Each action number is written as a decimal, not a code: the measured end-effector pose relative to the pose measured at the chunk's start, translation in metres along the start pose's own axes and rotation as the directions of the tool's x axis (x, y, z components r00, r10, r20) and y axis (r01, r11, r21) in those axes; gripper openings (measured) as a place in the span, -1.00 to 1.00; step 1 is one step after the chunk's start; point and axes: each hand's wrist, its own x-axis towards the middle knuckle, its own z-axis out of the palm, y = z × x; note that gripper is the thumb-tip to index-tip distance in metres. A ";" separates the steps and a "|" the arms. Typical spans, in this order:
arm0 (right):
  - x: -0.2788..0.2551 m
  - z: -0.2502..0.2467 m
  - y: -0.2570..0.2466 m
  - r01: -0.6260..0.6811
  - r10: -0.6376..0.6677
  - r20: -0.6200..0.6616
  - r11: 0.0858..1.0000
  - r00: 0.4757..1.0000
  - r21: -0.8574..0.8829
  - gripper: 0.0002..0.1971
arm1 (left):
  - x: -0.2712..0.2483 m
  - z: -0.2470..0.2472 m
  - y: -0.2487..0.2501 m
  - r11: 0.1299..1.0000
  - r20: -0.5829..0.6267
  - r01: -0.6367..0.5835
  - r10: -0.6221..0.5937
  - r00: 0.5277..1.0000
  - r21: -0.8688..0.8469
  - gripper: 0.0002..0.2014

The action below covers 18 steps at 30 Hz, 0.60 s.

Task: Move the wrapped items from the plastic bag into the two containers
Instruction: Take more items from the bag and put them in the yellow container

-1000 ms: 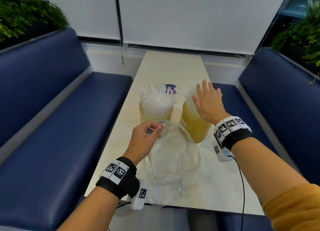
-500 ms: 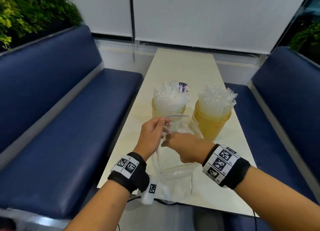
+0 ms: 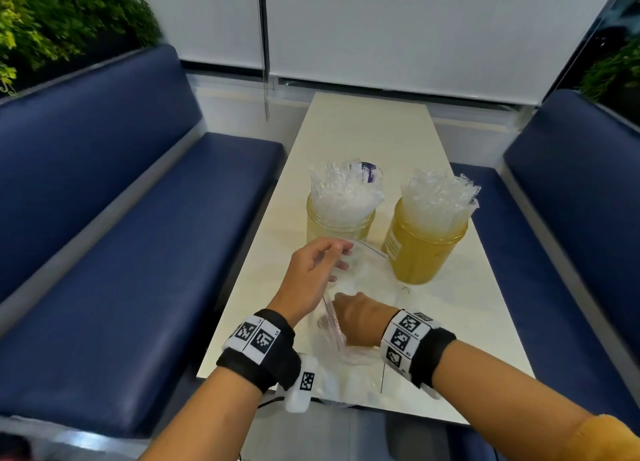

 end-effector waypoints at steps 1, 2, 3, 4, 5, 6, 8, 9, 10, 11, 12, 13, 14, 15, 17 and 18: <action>-0.001 -0.004 0.004 -0.006 0.007 -0.009 0.997 1.000 0.078 -0.55 | -0.002 -0.001 0.000 0.998 0.026 -0.055 0.054 0.998 0.016 -0.73; -0.004 -0.009 0.009 -0.012 0.015 -0.016 0.988 1.000 0.155 -0.54 | -0.004 -0.001 -0.001 0.991 0.047 -0.128 0.126 0.991 0.034 -0.70; -0.005 -0.013 0.013 -0.023 0.031 -0.034 0.973 0.999 0.231 -0.55 | -0.007 -0.001 -0.001 0.980 0.063 -0.194 0.191 0.980 0.045 -0.66; -0.007 -0.018 0.017 -0.033 0.052 -0.060 0.957 0.997 0.288 -0.58 | -0.010 -0.002 -0.002 0.972 0.066 -0.232 0.229 0.971 0.043 -0.61; -0.010 -0.022 0.021 -0.031 0.060 -0.081 0.946 0.995 0.323 -0.60 | -0.013 -0.002 -0.003 0.970 0.052 -0.242 0.240 0.969 0.024 -0.56; -0.016 -0.028 0.024 -0.029 0.056 -0.071 0.940 0.996 0.339 -0.59 | -0.015 -0.003 -0.005 0.972 0.021 -0.236 0.236 0.972 -0.008 -0.52; -0.029 -0.038 0.030 -0.030 0.073 -0.090 0.912 0.993 0.409 -0.55 | -0.018 -0.006 -0.012 0.976 -0.041 -0.211 0.209 0.977 -0.058 -0.47; -0.034 -0.043 0.034 -0.009 0.075 -0.119 0.879 0.990 0.476 -0.57 | -0.020 -0.008 -0.016 0.979 -0.051 -0.196 0.194 0.980 -0.052 -0.46; -0.043 -0.049 0.037 0.043 0.053 -0.170 0.855 0.984 0.518 -0.62 | -0.022 -0.010 -0.019 0.983 -0.043 -0.183 0.182 0.982 -0.027 -0.45; -0.046 -0.052 0.041 0.103 0.041 -0.237 0.820 0.971 0.564 -0.66 | -0.024 -0.009 -0.022 0.985 -0.026 -0.175 0.175 0.984 0.011 -0.45; -0.051 -0.056 0.043 0.155 0.050 -0.296 0.762 0.954 0.629 -0.73 | -0.025 -0.008 -0.024 0.983 -0.009 -0.179 0.179 0.984 0.048 -0.46; -0.053 -0.059 0.046 0.212 0.054 -0.339 0.685 0.939 0.697 -0.81 | -0.025 -0.006 -0.025 0.979 -0.008 -0.188 0.190 0.982 0.079 -0.48; -0.057 -0.064 0.045 0.272 0.037 -0.376 0.624 0.926 0.732 -0.89 | -0.024 -0.004 -0.026 0.976 -0.028 -0.192 0.196 0.980 0.105 -0.51; -0.058 -0.066 0.048 0.305 0.030 -0.392 0.574 0.919 0.760 -0.86 | -0.023 -0.002 -0.026 0.975 -0.070 -0.186 0.195 0.978 0.125 -0.55; -0.061 -0.069 0.052 0.310 0.041 -0.392 0.538 0.919 0.784 -0.87 | -0.017 0.000 -0.025 0.972 -0.174 -0.173 0.201 0.964 0.161 -0.67; -0.061 -0.069 0.054 0.326 0.067 -0.421 0.527 0.905 0.785 -0.90 | -0.013 0.000 -0.023 0.967 -0.220 -0.170 0.211 0.953 0.188 -0.73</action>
